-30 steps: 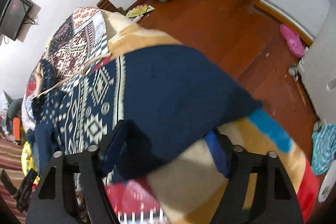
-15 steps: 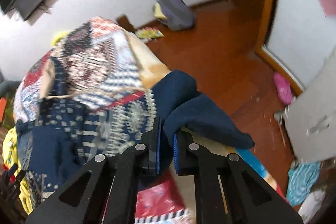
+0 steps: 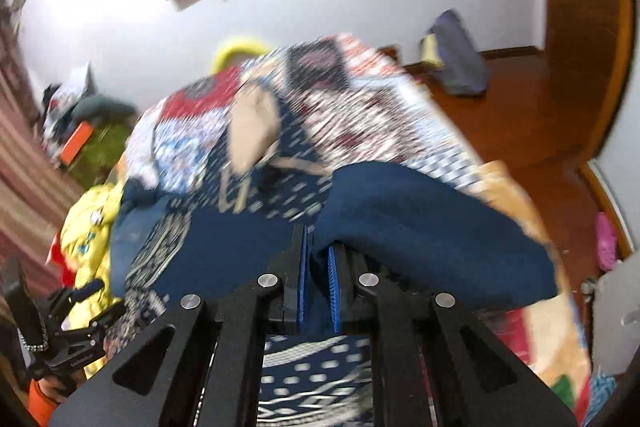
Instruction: Fold large clothes
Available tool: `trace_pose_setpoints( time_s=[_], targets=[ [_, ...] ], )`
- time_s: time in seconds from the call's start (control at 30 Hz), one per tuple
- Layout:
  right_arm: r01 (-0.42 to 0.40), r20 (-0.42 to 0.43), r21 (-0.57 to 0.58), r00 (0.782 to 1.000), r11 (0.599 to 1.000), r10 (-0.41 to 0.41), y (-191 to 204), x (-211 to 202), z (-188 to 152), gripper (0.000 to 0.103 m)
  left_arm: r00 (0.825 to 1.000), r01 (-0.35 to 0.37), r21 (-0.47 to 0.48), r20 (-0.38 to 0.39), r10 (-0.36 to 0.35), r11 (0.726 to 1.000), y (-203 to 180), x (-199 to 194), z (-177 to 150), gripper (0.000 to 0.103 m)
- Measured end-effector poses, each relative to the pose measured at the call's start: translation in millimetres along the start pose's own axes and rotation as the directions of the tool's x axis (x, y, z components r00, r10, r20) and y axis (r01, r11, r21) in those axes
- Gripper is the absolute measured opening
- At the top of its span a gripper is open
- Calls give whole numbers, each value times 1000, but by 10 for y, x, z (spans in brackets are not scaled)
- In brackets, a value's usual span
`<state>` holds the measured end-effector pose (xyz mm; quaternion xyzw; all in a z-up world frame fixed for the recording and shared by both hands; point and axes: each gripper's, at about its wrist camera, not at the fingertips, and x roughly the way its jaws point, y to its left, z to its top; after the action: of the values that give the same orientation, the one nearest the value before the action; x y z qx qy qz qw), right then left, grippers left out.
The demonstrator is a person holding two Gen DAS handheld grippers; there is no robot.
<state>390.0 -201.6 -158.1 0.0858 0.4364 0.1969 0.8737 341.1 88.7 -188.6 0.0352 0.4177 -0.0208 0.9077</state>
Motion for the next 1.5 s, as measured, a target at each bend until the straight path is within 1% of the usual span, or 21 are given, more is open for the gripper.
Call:
trace_pose_setpoints(
  time_s=[0.13, 0.23, 0.3, 0.37, 0.4, 0.5, 0.57, 0.6, 0.63, 0.7, 0.77, 0.87, 0.97, 1.03, 1.13, 1.2, 1.23, 1.33, 1.4, 1.43, 1.5],
  targets=[
    [-23, -99, -19, 995, 1000, 21, 316, 476, -234, 8, 1000, 7, -13, -1, -7, 1000, 91, -50, -89, 66],
    [-12, -164, -28, 987, 1000, 7, 419, 712, -376, 8, 1000, 12, -21, -15, -12, 1000, 124, -35, -141, 66],
    [-2, -214, -40, 977, 999, -7, 435, 855, -478, 9, 1000, 11, -23, -24, -12, 1000, 131, -24, -175, 66],
    [6, -252, -46, 967, 999, -17, 411, 916, -554, 9, 999, 12, -25, -34, -13, 1000, 132, -16, -198, 65],
    [3, -265, -47, 964, 999, -15, 401, 916, -568, 11, 999, 13, -26, -35, -14, 1000, 125, -18, -204, 65],
    [4, -297, -74, 954, 997, -26, 379, 824, -588, 12, 999, 21, -26, -39, -22, 999, 80, -26, -179, 66],
    [-13, -329, -86, 944, 996, -16, 352, 739, -576, 22, 999, 31, -21, -41, -32, 999, 23, -27, -114, 66],
    [-19, -347, -89, 938, 996, -13, 342, 697, -581, 35, 998, 39, -16, -40, -39, 999, -25, -33, -62, 66],
    [-25, -351, -97, 936, 995, -11, 329, 636, -593, 44, 998, 47, -12, -37, -47, 999, -67, -43, -9, 66],
    [-29, -325, -137, 946, 990, -17, 281, 451, -610, 46, 997, 67, -1, -27, -67, 998, -167, -71, 94, 66],
    [-9, -298, -165, 954, 986, -41, 222, 313, -609, 46, 996, 93, 20, -13, -93, 995, -321, -105, 233, 66],
    [60, -211, -186, 972, 981, -99, -4, -36, -579, 46, 992, 126, 69, 6, -127, 990, -620, -137, 449, 66],
    [136, -130, -178, 978, 975, -160, -243, -312, -494, 46, 983, 182, 122, 9, -184, 976, -990, -115, 670, 66],
    [195, -68, -158, 976, 968, -208, -455, -520, -442, 47, 975, 218, 173, -1, -221, 961, -1306, -63, 800, 66],
    [243, -16, -117, 969, 963, -247, -709, -716, -374, 51, 969, 244, 252, -15, -248, 936, -1731, 27, 907, 66],
    [277, 13, -78, 961, 958, -277, -897, -823, -363, 53, 963, 266, 308, -40, -267, 913, -2044, 136, 948, 66],
    [291, 19, -62, 957, 955, -290, -974, -856, -371, 53, 959, 281, 344, -59, -278, 896, -2250, 224, 958, 66],
    [327, 19, -14, 945, 945, -327, -1216, -887, -397, 53, 950, 311, 395, -111, -291, 864, -2620, 449, 943, 66],
    [341, 3, 17, 940, 940, -342, -1354, -845, -436, 54, 945, 327, 428, -150, -291, 842, -2864, 623, 906, 66],
    [343, -6, 27, 939, 939, -343, -1396, -835, -449, 54, 944, 329, 452, -169, -283, 829, -3013, 729, 867, 66],
    [348, -29, 51, 938, 936, -347, -1486, -775, -487, 54, 945, 327, 481, -188, -269, 813, -3155, 879, 821, 66]
  ],
)
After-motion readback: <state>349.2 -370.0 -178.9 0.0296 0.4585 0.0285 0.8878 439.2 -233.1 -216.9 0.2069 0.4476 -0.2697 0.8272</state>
